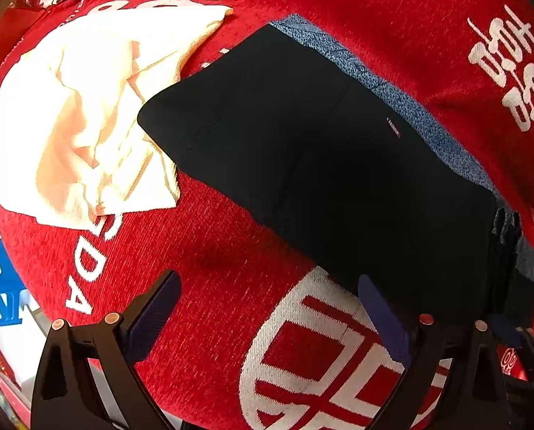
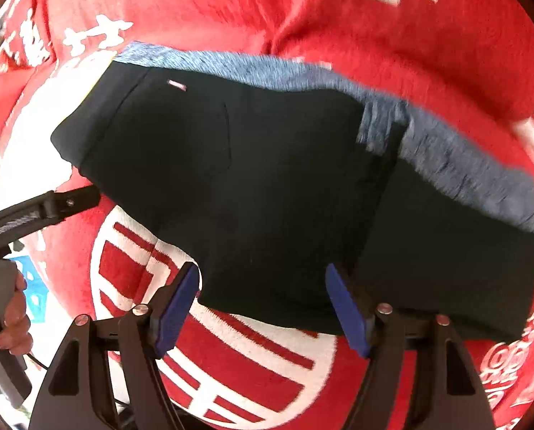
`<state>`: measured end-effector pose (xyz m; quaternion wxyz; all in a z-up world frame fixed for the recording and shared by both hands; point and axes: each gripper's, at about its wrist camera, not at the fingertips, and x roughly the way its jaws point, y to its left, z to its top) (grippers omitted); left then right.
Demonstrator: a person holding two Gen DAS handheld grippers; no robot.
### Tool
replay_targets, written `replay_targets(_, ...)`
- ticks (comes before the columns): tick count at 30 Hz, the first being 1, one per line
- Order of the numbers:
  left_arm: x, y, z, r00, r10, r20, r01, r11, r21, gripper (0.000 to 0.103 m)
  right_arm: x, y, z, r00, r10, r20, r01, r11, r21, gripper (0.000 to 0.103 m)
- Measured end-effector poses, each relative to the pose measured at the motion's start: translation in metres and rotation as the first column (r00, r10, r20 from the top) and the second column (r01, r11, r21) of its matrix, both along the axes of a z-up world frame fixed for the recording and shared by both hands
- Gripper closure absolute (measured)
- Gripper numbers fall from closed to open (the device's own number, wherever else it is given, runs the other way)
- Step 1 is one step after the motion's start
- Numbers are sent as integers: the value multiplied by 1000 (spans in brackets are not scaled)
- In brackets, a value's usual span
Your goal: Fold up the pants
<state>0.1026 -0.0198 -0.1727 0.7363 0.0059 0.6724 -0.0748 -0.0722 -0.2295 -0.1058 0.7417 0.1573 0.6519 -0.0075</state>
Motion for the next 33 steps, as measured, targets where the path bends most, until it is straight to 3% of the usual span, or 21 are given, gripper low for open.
replay_targets(14, 29, 33, -1, 1000, 2, 9, -1, 993, -120, 3, -1, 5, -3, 1000, 6, 24, -5, 1000, -11, 21)
replay_targets(18, 43, 50, -8, 999, 40, 3, -39, 980, -194, 3, -1, -1, -3, 1000, -8, 30, 7, 1000, 29, 19)
replay_targets(25, 66, 84, -28, 992, 123, -25, -124, 920, -373, 3, -1, -5, -4, 999, -18, 39, 15, 998, 58, 19)
replay_targets(33, 83, 103, -28, 987, 161, -18, -150, 860, -488, 3, -4, -7, -4, 999, -26, 48, 23, 998, 59, 19)
